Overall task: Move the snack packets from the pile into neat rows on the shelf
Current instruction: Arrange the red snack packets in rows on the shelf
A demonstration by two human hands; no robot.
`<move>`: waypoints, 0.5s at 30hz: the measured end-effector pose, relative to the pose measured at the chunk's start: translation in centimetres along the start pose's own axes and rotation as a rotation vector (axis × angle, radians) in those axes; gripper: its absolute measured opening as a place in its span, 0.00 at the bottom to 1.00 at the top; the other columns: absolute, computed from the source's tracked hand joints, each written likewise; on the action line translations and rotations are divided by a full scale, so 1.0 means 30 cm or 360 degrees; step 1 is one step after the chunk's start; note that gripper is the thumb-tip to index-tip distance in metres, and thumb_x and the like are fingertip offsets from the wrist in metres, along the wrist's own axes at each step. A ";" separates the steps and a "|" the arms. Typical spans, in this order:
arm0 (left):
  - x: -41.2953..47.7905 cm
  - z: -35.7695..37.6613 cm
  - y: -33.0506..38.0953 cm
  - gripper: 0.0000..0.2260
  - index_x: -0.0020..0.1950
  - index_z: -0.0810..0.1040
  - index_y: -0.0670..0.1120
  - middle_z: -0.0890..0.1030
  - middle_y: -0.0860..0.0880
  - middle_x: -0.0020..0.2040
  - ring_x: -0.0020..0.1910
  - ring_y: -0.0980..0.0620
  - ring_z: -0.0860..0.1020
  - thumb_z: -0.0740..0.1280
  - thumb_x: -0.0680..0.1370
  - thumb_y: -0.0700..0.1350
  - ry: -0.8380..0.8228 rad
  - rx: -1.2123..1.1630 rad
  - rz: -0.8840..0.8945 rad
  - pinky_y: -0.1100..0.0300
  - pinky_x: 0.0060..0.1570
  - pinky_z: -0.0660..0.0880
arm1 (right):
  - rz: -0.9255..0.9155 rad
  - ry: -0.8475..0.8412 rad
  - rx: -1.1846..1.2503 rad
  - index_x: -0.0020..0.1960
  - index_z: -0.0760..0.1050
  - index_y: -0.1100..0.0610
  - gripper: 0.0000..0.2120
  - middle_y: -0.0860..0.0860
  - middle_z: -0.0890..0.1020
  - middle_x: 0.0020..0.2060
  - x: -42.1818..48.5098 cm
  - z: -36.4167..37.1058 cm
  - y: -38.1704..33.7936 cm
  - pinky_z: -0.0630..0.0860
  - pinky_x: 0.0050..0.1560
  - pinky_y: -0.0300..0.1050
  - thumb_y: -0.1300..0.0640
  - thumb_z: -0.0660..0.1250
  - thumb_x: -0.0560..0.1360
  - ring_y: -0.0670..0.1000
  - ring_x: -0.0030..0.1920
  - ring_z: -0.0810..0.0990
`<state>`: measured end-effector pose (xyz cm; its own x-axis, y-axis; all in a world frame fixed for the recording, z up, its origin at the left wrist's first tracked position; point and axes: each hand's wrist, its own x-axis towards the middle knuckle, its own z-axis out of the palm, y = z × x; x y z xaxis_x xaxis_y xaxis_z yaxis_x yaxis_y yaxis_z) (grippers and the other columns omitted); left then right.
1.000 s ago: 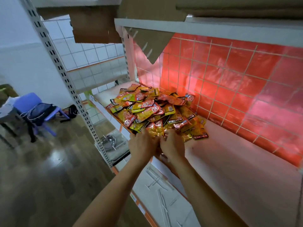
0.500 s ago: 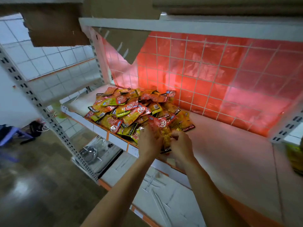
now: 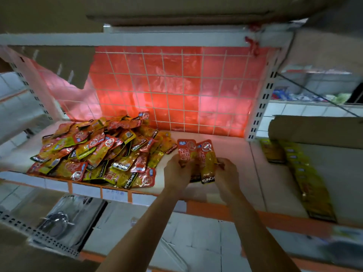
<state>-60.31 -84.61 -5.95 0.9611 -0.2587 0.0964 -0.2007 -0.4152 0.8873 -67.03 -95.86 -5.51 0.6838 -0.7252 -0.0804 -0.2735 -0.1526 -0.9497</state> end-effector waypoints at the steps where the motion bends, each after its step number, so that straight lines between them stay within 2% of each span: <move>1: -0.008 0.029 0.023 0.11 0.54 0.80 0.47 0.81 0.54 0.46 0.45 0.55 0.78 0.67 0.78 0.52 -0.0043 -0.0020 0.0001 0.62 0.45 0.71 | 0.0001 0.0043 0.0030 0.52 0.79 0.58 0.07 0.52 0.82 0.45 0.005 -0.035 0.010 0.78 0.44 0.45 0.61 0.65 0.75 0.51 0.44 0.80; 3: -0.025 0.094 0.066 0.14 0.56 0.80 0.47 0.82 0.53 0.48 0.46 0.53 0.79 0.67 0.77 0.55 -0.0115 -0.0060 0.0007 0.60 0.47 0.74 | 0.0036 0.0138 0.0083 0.53 0.79 0.57 0.09 0.53 0.83 0.46 0.018 -0.108 0.033 0.80 0.44 0.47 0.62 0.63 0.75 0.51 0.44 0.81; 5: -0.047 0.160 0.116 0.15 0.57 0.79 0.48 0.82 0.51 0.50 0.47 0.52 0.79 0.67 0.77 0.56 -0.0165 -0.0081 0.0020 0.59 0.47 0.75 | 0.0072 0.0232 0.0121 0.54 0.78 0.56 0.10 0.51 0.82 0.46 0.029 -0.190 0.055 0.78 0.41 0.44 0.62 0.62 0.76 0.50 0.44 0.80; 7: -0.075 0.235 0.174 0.14 0.57 0.79 0.48 0.82 0.52 0.49 0.46 0.54 0.78 0.67 0.77 0.55 -0.0210 -0.0102 0.0047 0.62 0.44 0.72 | 0.0063 0.0338 0.0110 0.56 0.78 0.56 0.11 0.51 0.81 0.46 0.042 -0.286 0.077 0.74 0.38 0.41 0.61 0.61 0.76 0.49 0.44 0.79; 11: -0.165 0.417 0.315 0.12 0.57 0.78 0.48 0.80 0.54 0.48 0.44 0.56 0.77 0.68 0.77 0.52 -0.0330 -0.0162 0.0081 0.66 0.40 0.70 | 0.0034 0.0513 0.0188 0.52 0.77 0.55 0.07 0.51 0.82 0.42 0.050 -0.527 0.133 0.75 0.41 0.45 0.54 0.63 0.77 0.47 0.39 0.79; 13: -0.199 0.494 0.358 0.12 0.56 0.79 0.47 0.82 0.51 0.48 0.46 0.52 0.79 0.69 0.76 0.51 -0.0358 -0.0195 0.0070 0.61 0.44 0.74 | 0.0009 0.0583 0.0223 0.53 0.78 0.58 0.12 0.52 0.82 0.43 0.050 -0.622 0.158 0.77 0.46 0.50 0.52 0.66 0.75 0.51 0.42 0.80; 15: -0.261 0.601 0.415 0.11 0.54 0.80 0.47 0.83 0.49 0.47 0.47 0.49 0.80 0.69 0.75 0.50 -0.0406 -0.0225 0.0047 0.57 0.47 0.75 | -0.0004 0.0646 0.0258 0.52 0.78 0.58 0.09 0.53 0.82 0.43 0.033 -0.759 0.193 0.76 0.45 0.49 0.54 0.67 0.75 0.51 0.43 0.79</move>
<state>-73.76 -103.49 -3.78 0.8728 -0.4876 0.0226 -0.1826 -0.2831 0.9415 -83.35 -112.75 -4.18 0.3540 -0.9351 0.0169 -0.1402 -0.0710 -0.9876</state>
